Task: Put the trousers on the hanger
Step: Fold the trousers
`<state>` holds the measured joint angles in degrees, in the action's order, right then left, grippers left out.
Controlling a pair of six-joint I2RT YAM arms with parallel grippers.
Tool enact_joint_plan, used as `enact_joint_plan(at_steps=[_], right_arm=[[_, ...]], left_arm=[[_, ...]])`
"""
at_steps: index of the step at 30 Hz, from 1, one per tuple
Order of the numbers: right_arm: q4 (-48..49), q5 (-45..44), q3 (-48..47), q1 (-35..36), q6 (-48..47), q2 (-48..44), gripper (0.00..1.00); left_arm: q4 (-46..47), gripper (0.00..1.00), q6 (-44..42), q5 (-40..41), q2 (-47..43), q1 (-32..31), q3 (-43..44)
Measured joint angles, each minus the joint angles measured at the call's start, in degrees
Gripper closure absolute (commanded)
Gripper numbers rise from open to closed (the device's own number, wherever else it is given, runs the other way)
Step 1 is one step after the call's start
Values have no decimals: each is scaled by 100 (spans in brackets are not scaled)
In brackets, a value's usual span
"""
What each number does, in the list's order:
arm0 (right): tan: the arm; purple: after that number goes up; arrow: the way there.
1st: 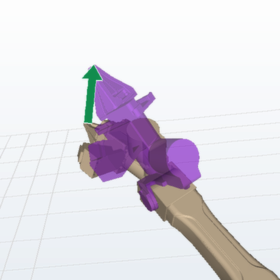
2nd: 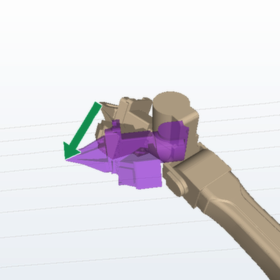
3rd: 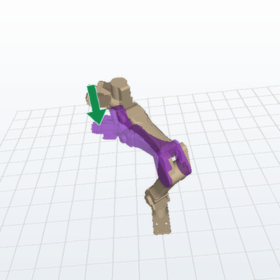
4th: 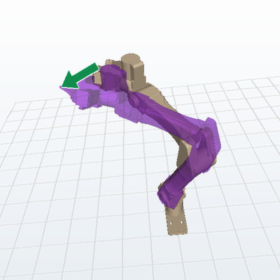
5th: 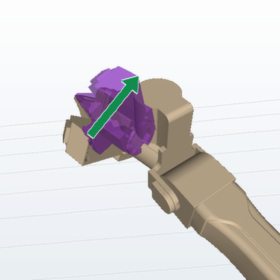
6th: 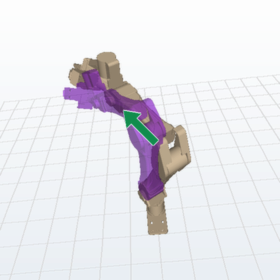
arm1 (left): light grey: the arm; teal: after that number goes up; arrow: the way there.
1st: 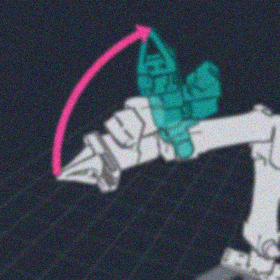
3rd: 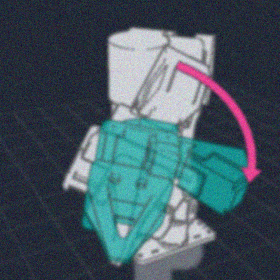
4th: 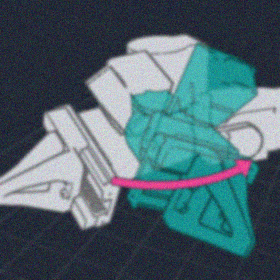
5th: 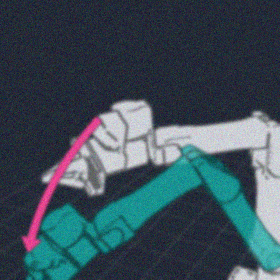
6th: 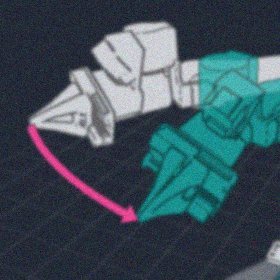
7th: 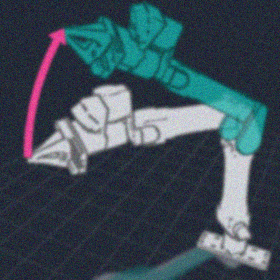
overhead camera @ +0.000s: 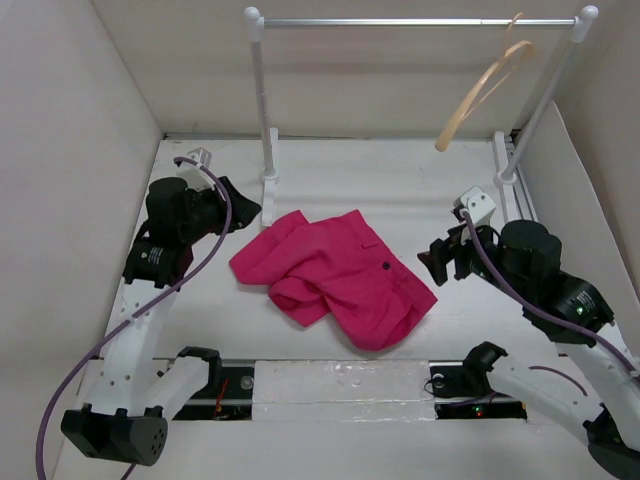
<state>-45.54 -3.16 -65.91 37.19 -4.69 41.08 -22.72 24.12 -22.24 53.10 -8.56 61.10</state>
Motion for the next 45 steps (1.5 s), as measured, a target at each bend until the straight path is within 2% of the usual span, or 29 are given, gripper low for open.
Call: enact_joint_plan(at_steps=[1, 2, 4, 5, 8, 9, 11, 12, 13, 14, 16, 17, 18, 20, 22, 24, 28, 34, 36, 37, 39, 40, 41, 42, 43, 44, 45], right_arm=[[2, -92, 4, 0, 4, -4, 72], [2, -105, 33, 0, 0, -13, 73], [33, -142, 74, 0, -17, 7, 96], [57, -144, 101, 0, -55, 31, 100], [186, -87, 164, 0, -87, 199, 100], [260, -61, 201, 0, -109, 278, 100], [420, 22, 297, 2, -153, 476, 100], [483, 46, 348, 2, -166, 588, 99], [584, 79, 417, -2, -181, 719, 76], [704, 138, 496, -4, -190, 859, 56], [984, 240, 697, -15, -229, 1198, 25], [1126, 286, 798, -39, -264, 1375, 20], [1283, 339, 925, -57, -295, 1567, 16], [1572, 457, 1126, -129, -306, 2031, 7], [1858, 553, 1246, -205, -321, 2535, 2], [2124, 629, 1292, -302, -332, 3021, 1], [2811, 841, 1364, -601, -323, 3921, 0], [3580, 1233, 1453, -960, -286, 4937, 3], [3886, 1366, 1587, -957, -234, 5139, 12], [4013, 1423, 1676, -955, -208, 5187, 30], [4297, 1576, 1888, -946, -136, 5224, 53], [4430, 1609, 1958, -946, -107, 5209, 82], [4540, 1652, 2006, -953, -101, 5191, 93], [4605, 1714, 2041, -957, -31, 5165, 100], [4625, 1709, 2076, -925, -17, 5112, 100], [4599, 1692, 2100, -883, -13, 5025, 100], [4544, 1668, 2107, -828, -9, 4909, 100]], left_arm=[[13, 60, 26, 22, 13, -2, 0], [17, 61, 42, 39, 35, -2, 0], [9, 63, 105, 168, 52, 0, 0], [2, 66, 136, 262, 52, 2, 0], [-57, 74, 258, 586, 46, 37, 0], [-96, 89, 297, 691, 46, 61, 0], [-164, 100, 404, 872, 46, 144, -4], [-177, 100, 435, 962, 46, 175, -31], [-195, 100, 474, 1097, 44, 199, -87], [-236, 86, 551, 1226, 44, 221, -170], [-337, 64, 702, 1451, 70, 232, -431], [-389, 41, 772, 1517, 87, 236, -579], [-457, 31, 859, 1589, 120, 240, -752], [-533, 13, 1071, 1685, 166, 240, -1176], [-577, 6, 1272, 1698, 140, 240, -1646], [-553, 2, 1491, 1637, 52, 240, -2105], [-111, 2, 1939, 1303, -22, 240, -2983], [839, 2, 2380, 973, 472, 232, -3659], [1340, 3, 2531, 859, 791, 162, -3672], [1596, 3, 2566, 828, 940, 111, -3663], [2151, 8, 2660, 704, 1305, 28, -3626], [2417, 13, 2706, 645, 1508, 4, -3589], [2675, 34, 2743, 608, 1676, -7, -3560], [2905, 54, 2765, 605, 1825, -9, -3547], [3038, 74, 2791, 656, 1965, -9, -3547], [3080, 100, 2824, 699, 2087, -4, -3545], [3088, 100, 2802, 756, 2177, 11, -3545]])
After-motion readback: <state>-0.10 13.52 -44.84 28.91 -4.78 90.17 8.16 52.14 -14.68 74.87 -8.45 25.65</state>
